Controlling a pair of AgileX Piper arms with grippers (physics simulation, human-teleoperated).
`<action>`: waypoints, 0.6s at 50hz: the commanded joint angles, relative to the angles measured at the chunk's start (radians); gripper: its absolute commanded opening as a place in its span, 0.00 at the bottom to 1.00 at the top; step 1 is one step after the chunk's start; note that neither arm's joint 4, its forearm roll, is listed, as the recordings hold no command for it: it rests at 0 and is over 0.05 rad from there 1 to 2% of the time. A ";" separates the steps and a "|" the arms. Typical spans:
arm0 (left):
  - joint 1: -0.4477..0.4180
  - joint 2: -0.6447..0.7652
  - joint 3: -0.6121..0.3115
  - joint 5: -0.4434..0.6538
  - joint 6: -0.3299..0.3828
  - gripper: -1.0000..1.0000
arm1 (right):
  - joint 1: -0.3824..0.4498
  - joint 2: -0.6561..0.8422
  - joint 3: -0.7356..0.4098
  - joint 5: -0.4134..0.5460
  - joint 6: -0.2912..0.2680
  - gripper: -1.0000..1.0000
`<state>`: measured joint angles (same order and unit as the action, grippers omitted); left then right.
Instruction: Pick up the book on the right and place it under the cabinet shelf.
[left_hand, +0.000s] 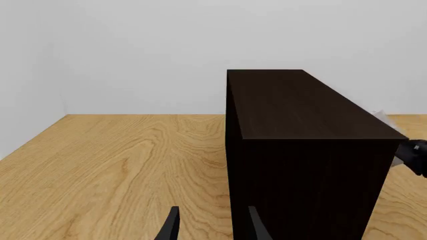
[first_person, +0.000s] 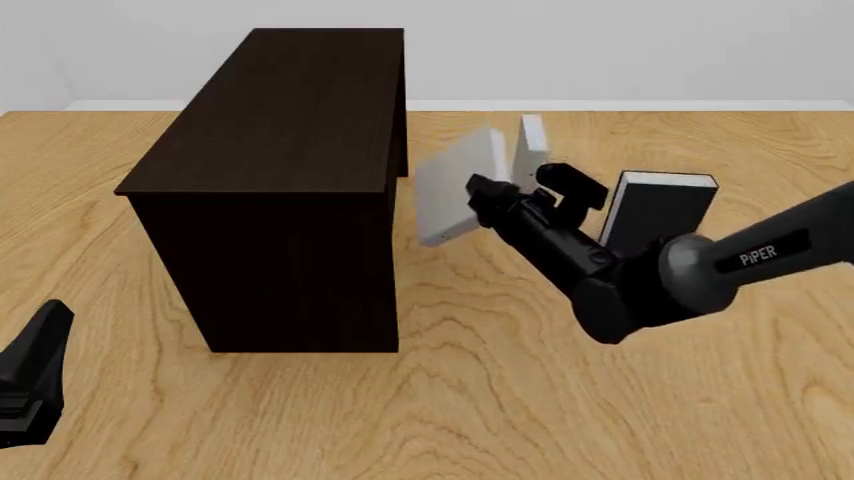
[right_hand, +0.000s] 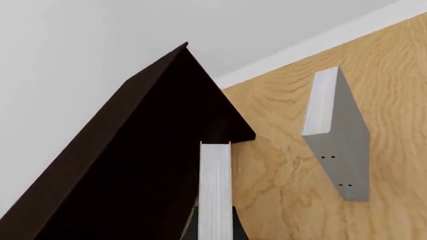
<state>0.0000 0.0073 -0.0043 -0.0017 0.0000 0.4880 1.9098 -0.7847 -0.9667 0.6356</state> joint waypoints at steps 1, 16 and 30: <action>0.000 0.000 0.000 0.000 0.000 1.00 | 0.000 0.073 -0.039 -0.038 0.081 0.00; 0.000 0.000 0.000 0.000 0.000 1.00 | -0.005 0.130 -0.071 -0.062 0.138 0.00; 0.000 0.000 0.000 0.000 0.000 1.00 | -0.002 0.192 -0.089 -0.100 0.203 0.00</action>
<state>0.0000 0.0073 -0.0043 -0.0017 0.0000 0.4867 2.0772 -0.8546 -1.0392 0.7817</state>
